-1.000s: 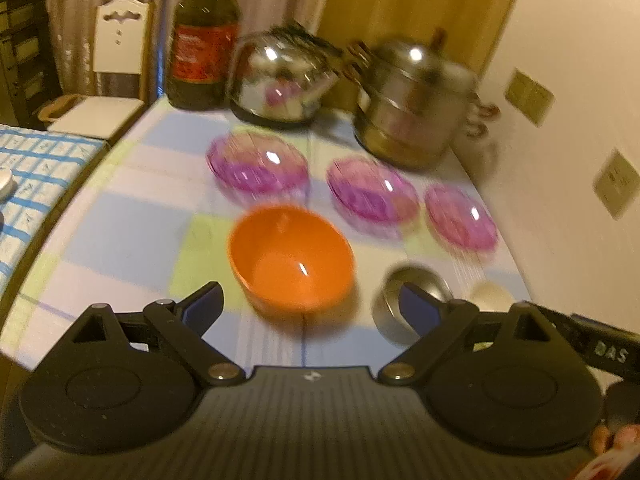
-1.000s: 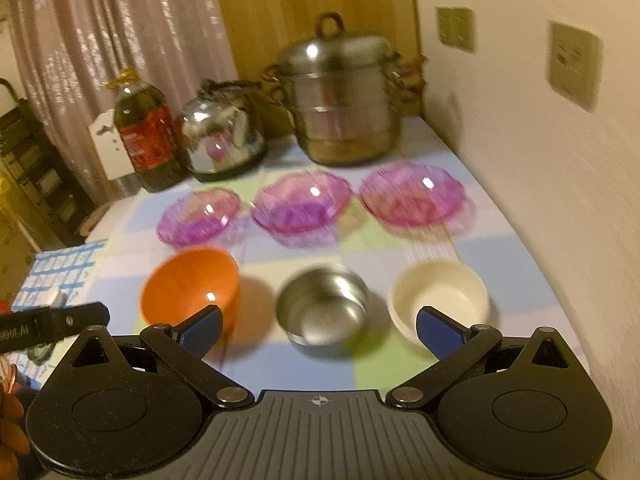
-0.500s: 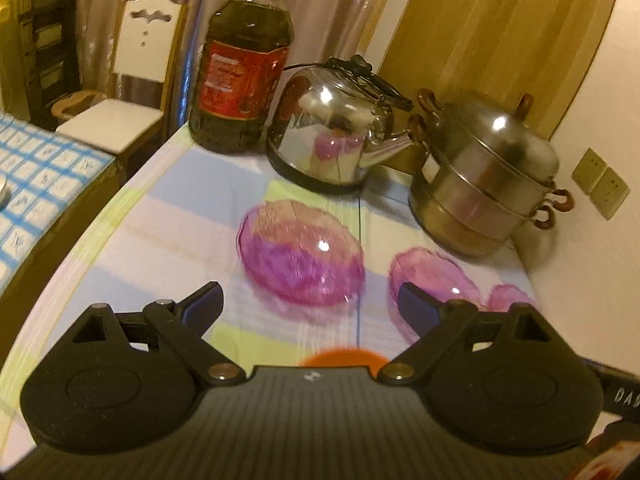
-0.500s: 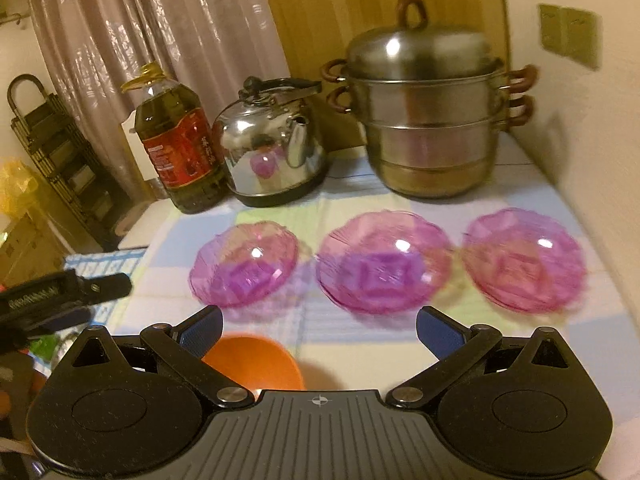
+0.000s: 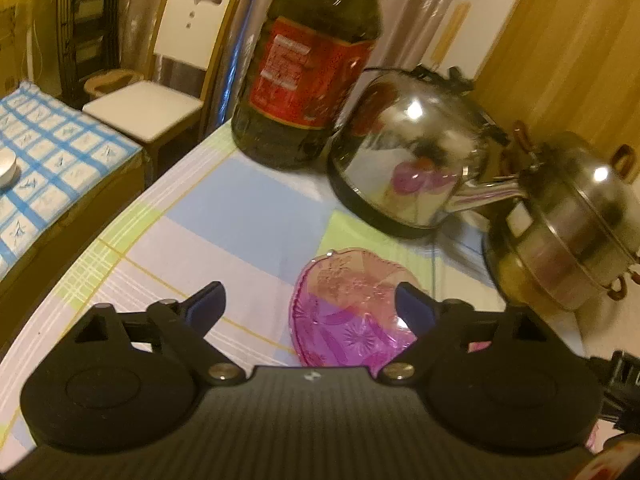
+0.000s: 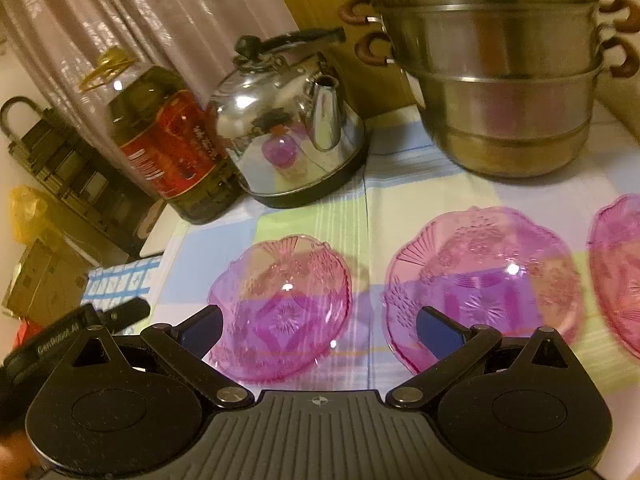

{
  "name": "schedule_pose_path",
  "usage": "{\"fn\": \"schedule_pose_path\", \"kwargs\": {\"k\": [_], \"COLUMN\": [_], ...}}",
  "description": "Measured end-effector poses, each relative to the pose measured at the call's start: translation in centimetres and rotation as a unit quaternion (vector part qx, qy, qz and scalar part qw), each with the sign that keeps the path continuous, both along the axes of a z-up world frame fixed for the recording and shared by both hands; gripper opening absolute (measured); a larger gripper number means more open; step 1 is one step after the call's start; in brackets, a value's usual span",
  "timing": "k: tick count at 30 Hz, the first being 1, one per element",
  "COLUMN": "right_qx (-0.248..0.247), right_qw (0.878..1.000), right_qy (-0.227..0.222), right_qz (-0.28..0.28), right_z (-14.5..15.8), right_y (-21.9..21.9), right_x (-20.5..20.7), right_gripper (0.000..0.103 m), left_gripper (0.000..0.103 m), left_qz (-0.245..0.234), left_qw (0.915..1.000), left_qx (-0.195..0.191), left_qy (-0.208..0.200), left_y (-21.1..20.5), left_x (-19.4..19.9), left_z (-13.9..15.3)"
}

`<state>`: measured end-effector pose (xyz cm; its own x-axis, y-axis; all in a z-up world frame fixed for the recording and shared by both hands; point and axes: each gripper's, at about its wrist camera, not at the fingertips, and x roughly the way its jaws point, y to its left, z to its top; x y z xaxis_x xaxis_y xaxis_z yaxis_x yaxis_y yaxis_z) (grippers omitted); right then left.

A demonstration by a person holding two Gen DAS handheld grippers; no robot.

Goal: Organize plates and bowls
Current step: 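Reach the left tool to one pink glass bowl rim while the right tool grips another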

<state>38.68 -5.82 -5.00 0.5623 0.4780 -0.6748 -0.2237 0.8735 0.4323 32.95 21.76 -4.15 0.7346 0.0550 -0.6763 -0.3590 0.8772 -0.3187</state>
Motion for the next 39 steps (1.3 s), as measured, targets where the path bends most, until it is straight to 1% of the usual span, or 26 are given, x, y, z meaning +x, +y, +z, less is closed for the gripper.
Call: {"fn": "schedule_pose_path", "kwargs": {"k": [4,5,6,7,8,10,14,17,18,19,20,22,23,28,29,30,31,32,36,39], "right_qx": [0.010,0.011,0.014,0.018,0.020,0.022,0.009,-0.008,-0.015,-0.022,-0.031,-0.045,-0.054,-0.075,-0.079,-0.081,-0.083,-0.085,-0.092,-0.096], "right_qw": [1.000,1.000,1.000,0.999,0.998,0.998,0.998,0.997,0.997,0.997,0.997,0.996,0.996,0.994,0.994,0.994,0.993,0.993,0.993,0.992], "right_qy": [0.017,0.022,0.026,0.035,0.049,0.063,0.069,0.069,0.071,0.072,0.073,0.073,0.073,0.073,0.073,0.073,0.073,0.073,0.073,0.072], "right_qz": [0.000,0.001,0.004,0.011,0.015,0.010,0.011,0.013,0.014,0.016,0.018,0.022,0.023,0.028,0.028,0.029,0.031,0.032,0.033,0.032], "right_z": [-1.2,-1.6,-1.9,-2.3,-2.9,-3.8,-4.9,-5.5,-5.8,-6.1,-6.3,-6.8,-6.9,-7.6,-7.7,-7.8,-7.9,-8.0,-8.2,-8.4], "right_y": [0.8,0.9,1.1,1.3,1.4,1.5,1.9,2.5,2.8,3.1,3.3,3.9,4.1,4.9,5.0,5.1,5.1,5.2,5.5,5.4], "right_x": [2.5,3.1,3.6,4.3,4.9,5.8,6.8,7.5,7.8,8.0,8.1,8.3,8.3,8.3,8.4,8.4,8.4,8.4,8.4,8.4], "right_gripper": [0.103,0.099,0.074,0.063,0.059,0.059,0.059,0.056,0.052,0.051,0.049,0.047,0.046,0.040,0.039,0.039,0.039,0.038,0.034,0.030], "left_gripper": [0.087,0.087,0.087,0.086,0.085,0.084,0.081,0.076,0.072,0.068,0.066,0.058,0.056,0.039,0.038,0.032,0.029,0.029,0.016,0.011], "left_qz": [-0.009,-0.011,-0.013,-0.015,-0.018,-0.024,-0.028,-0.035,-0.039,-0.043,-0.046,-0.051,-0.053,-0.062,-0.062,-0.061,-0.061,-0.060,-0.060,-0.059], "left_qw": [0.9998,0.9997,0.9996,0.9994,0.9992,0.9987,0.9983,0.9981,0.9978,0.9973,0.9969,0.9962,0.9957,0.9941,0.9937,0.9937,0.9936,0.9936,0.9938,0.9940], "left_qx": [0.007,0.006,0.003,-0.003,-0.010,-0.014,-0.006,-0.008,-0.011,-0.015,-0.020,-0.030,-0.032,-0.045,-0.048,-0.047,-0.046,-0.044,-0.036,-0.028], "left_qy": [0.017,0.021,0.025,0.030,0.035,0.044,0.050,0.050,0.053,0.057,0.060,0.064,0.068,0.077,0.080,0.081,0.083,0.085,0.086,0.087], "left_y": [0.5,0.6,0.6,0.8,1.0,1.3,1.5,1.6,1.5,1.5,1.5,1.6,1.6,1.6,1.7,1.8,1.7,1.7,1.5,1.7], "left_x": [1.1,1.3,1.4,1.7,1.9,2.5,3.3,3.9,4.2,4.5,4.8,5.2,5.4,5.9,6.0,6.1,6.2,6.3,6.3,6.3], "left_z": [-1.2,-1.7,-2.1,-2.5,-3.0,-3.7,-4.5,-5.0,-5.4,-5.8,-6.2,-6.9,-7.2,-8.3,-8.6,-8.8,-8.9,-9.0,-9.2,-9.1]}}
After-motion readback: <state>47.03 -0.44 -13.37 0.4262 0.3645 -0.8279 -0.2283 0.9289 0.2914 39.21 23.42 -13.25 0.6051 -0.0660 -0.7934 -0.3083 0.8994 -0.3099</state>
